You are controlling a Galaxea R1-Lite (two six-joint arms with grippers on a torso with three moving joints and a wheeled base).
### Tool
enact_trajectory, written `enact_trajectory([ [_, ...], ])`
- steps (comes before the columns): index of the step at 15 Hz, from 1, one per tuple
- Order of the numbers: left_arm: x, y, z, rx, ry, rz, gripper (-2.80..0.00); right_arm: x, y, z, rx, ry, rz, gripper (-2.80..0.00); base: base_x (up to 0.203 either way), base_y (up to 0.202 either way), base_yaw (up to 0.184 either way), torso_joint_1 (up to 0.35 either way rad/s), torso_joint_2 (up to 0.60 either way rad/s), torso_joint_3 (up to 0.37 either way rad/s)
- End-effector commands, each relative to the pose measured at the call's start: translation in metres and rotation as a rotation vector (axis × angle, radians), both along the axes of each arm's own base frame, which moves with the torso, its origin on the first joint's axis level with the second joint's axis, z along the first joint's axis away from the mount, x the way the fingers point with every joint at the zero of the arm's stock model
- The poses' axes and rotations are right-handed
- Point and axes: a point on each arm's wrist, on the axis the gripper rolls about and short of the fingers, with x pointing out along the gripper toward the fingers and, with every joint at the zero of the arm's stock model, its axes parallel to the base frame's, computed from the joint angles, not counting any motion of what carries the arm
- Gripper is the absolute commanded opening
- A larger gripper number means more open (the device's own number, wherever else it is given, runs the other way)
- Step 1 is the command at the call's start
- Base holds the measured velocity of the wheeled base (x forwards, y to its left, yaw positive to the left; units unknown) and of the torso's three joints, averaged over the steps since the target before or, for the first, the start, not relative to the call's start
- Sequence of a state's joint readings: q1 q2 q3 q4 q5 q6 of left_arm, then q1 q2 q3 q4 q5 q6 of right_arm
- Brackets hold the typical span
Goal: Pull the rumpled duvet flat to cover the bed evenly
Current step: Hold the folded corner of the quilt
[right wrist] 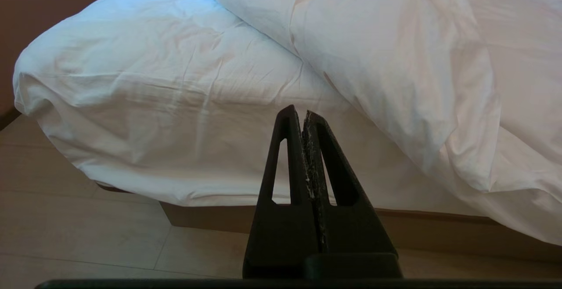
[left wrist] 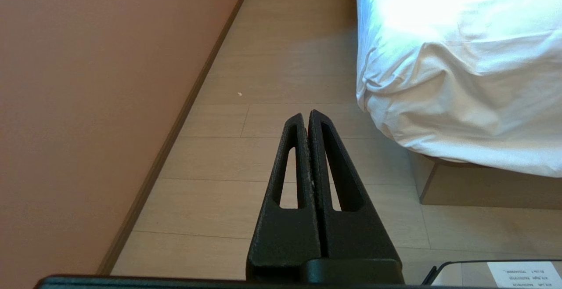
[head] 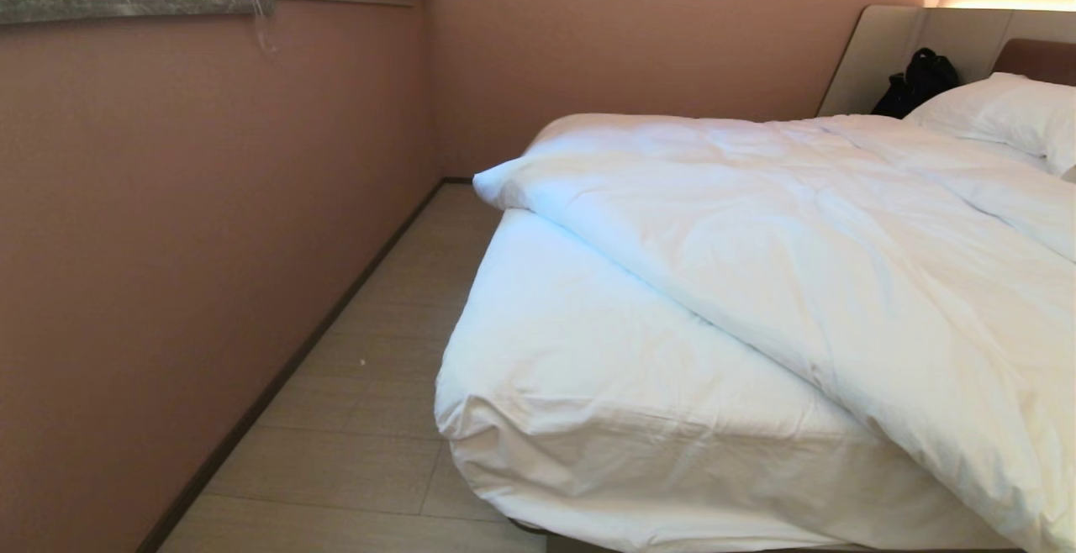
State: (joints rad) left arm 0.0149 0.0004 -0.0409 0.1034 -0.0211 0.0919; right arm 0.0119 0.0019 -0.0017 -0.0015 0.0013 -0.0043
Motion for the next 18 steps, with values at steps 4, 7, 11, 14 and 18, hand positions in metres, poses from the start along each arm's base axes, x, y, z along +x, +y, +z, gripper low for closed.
enact_trajectory([
  [4, 0.0001, 0.0, -0.0005, 0.003, 0.004, 0.0, -2.8, 0.0, 0.0, -0.0001, 0.0, 0.0, 0.001, -2.8, 0.0, 0.0, 0.0, 0.0, 0.0, 0.0],
  [7, 0.0001, 0.0, -0.0002, 0.005, 0.004, 0.0, -2.8, 0.0, 0.0, -0.0001, 0.0, 0.0, 0.001, -2.8, 0.0, 0.0, 0.0, 0.0, 0.0, 0.0],
  [11, 0.0002, 0.0, -0.0003, 0.005, 0.003, 0.002, -2.8, 0.0, 0.0, -0.0001, 0.0, 0.0, 0.001, -2.8, 0.168, 0.0, -0.001, 0.001, 0.0, 0.004],
  [14, 0.0002, 0.0, -0.0005, 0.0, 0.001, 0.002, -2.8, 0.0, 0.0, -0.0001, 0.0, 0.0, 0.001, -2.8, 0.152, 0.0, -0.001, 0.005, 0.0, 0.003],
  [18, 0.0003, 0.0, -0.0004, -0.004, 0.001, 0.002, -2.8, 0.0, 0.0, -0.0001, 0.0, 0.0, 0.001, -2.8, 0.0, 0.0, 0.0, 0.0, 0.0, 0.0],
])
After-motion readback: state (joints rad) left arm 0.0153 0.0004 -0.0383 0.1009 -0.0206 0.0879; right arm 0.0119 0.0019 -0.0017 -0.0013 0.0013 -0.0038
